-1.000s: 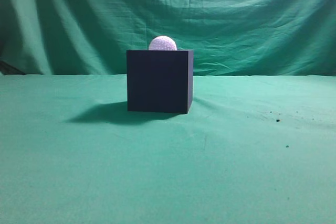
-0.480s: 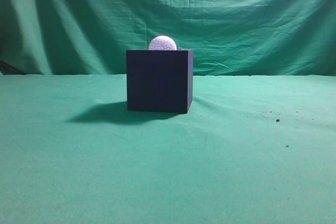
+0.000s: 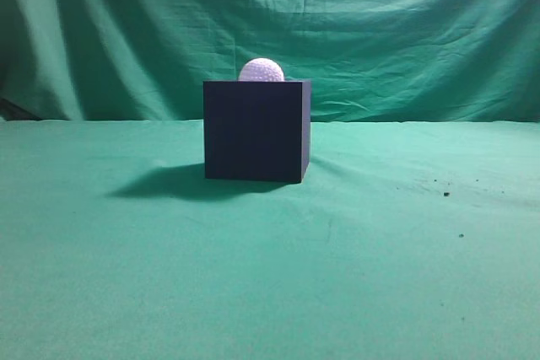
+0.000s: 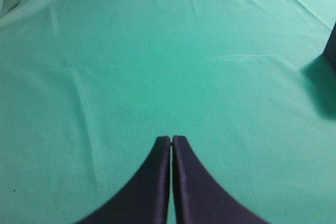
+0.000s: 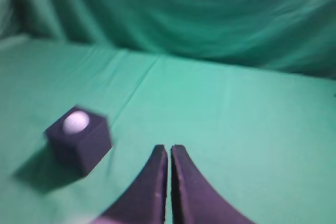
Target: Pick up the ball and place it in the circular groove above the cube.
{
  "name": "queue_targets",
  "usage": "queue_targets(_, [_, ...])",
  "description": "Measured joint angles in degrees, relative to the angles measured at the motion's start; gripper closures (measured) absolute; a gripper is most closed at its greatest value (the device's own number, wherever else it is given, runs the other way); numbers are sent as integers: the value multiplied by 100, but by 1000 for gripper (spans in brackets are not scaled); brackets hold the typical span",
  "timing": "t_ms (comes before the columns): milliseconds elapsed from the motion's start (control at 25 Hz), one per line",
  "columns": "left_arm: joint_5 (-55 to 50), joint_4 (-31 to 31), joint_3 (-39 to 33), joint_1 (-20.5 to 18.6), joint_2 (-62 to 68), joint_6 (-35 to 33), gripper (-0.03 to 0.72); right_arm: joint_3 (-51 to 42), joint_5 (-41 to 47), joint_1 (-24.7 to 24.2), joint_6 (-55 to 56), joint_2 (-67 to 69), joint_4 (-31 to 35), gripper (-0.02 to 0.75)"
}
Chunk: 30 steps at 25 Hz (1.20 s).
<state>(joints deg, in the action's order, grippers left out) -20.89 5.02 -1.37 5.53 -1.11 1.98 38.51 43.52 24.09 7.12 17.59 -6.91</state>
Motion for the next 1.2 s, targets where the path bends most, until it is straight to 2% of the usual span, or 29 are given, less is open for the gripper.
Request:
queue_targets(200, [0, 0, 0, 0, 0, 0, 688, -1303, -1304, -1285, -13, -678, 92, 738])
queue_targets(360, [0, 0, 0, 0, 0, 0, 688, -2407, -1738, -1773, -13, -1251, 245, 738])
queue_targets(680, [0, 0, 0, 0, 0, 0, 688, -3960, -2154, -1858, -13, -1818, 311, 738])
queue_targets(1200, [0, 0, 0, 0, 0, 0, 688, -4008, -2176, -1858, -13, -1818, 324, 738])
